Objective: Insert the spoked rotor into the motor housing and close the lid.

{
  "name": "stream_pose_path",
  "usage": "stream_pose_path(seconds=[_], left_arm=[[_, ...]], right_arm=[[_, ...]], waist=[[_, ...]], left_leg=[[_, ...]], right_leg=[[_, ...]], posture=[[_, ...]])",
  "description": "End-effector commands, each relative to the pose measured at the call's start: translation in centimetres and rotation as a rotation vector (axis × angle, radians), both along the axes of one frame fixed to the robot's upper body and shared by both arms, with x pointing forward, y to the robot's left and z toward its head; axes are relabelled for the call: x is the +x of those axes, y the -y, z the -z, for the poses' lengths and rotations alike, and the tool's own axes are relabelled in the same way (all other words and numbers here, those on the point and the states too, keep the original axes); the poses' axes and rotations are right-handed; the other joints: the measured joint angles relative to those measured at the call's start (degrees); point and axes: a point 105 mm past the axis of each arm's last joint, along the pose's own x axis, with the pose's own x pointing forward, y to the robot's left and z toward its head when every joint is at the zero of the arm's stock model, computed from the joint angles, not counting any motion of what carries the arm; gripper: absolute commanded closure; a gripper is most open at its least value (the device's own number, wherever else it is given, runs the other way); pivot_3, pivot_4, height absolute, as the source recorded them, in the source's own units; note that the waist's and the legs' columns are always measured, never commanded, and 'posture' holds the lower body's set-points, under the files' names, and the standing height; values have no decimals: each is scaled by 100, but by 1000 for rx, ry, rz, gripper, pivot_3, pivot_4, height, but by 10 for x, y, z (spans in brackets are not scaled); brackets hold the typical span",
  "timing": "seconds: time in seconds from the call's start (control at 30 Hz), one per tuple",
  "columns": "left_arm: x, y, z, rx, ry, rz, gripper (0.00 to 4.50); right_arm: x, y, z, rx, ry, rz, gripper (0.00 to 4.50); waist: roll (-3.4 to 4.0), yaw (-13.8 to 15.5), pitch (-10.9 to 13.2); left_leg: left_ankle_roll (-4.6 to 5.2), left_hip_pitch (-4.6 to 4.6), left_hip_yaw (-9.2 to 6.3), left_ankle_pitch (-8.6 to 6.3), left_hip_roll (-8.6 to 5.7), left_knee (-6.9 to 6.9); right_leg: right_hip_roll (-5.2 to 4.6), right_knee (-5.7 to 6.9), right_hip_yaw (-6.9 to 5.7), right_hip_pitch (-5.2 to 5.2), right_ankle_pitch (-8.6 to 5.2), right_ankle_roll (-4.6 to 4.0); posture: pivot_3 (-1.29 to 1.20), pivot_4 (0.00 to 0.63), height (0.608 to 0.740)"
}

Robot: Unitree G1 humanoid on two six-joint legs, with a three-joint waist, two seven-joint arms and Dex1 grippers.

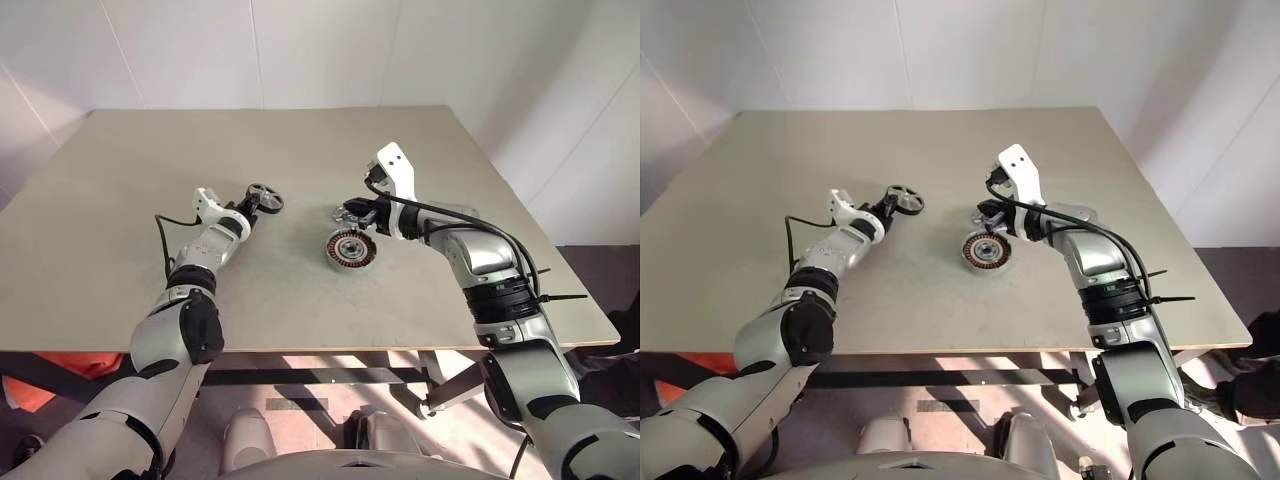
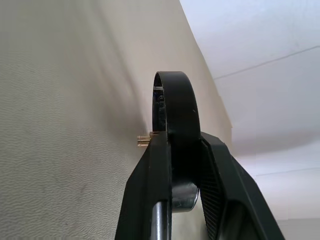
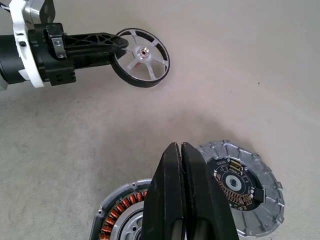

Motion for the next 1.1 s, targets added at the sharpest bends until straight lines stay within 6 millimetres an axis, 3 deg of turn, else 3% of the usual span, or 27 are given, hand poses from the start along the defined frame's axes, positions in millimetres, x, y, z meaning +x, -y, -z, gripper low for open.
stream_pose_path(seconds=[0.03,0.23,0.3,0.4,0.67,0.77,0.9,1.1], left_arm=[[-5,4,-33,-52,137,122,4084],[-50,25,-65,-267,213,436,4084],[-71,37,-68,-296,199,563,4084],[-90,55,-62,-292,149,675,4084],[-85,105,-43,-254,36,733,4084],[-83,111,-40,-254,28,736,4084],[-80,126,-20,-194,-48,743,4084],[-78,127,-8,-169,-79,741,4084]], right_arm=[[7,17,-20,-26,86,17,4500],[32,75,-12,-162,105,222,4500],[42,97,-16,-170,105,338,4500],[45,109,-16,-178,100,375,4500],[38,117,-13,-211,80,360,4500],[37,116,-14,-207,80,360,4500],[34,117,-16,-196,84,367,4500],[33,122,-19,-192,88,388,4500]], waist=[[0,6,0],[-1,3,1],[0,-17,2],[0,-37,2],[-1,-28,3],[-1,-40,3],[-1,-42,3],[-1,-39,3]], left_leg=[[1,0,0,-1,0,0],[4,-3,2,-3,0,0],[4,-1,3,-3,0,1],[5,0,4,-3,-1,5],[26,-5,4,-14,-3,7],[27,-5,4,-14,-3,7],[28,-2,4,-15,-3,5],[29,-3,4,-15,-4,5]], right_leg=[[0,-1,0,0,0,0],[-1,-3,-2,-1,0,-1],[0,1,-3,-4,0,-2],[0,4,-2,-4,0,-1],[0,0,-2,-3,0,-1],[1,-2,-2,-4,0,-1],[2,-3,-2,-4,0,-1],[0,-5,-1,-4,0,-1]], posture=[[0,0,740],[0,0,740],[0,0,740],[0,0,740],[0,0,740],[0,0,740],[0,0,740],[0,0,740]])
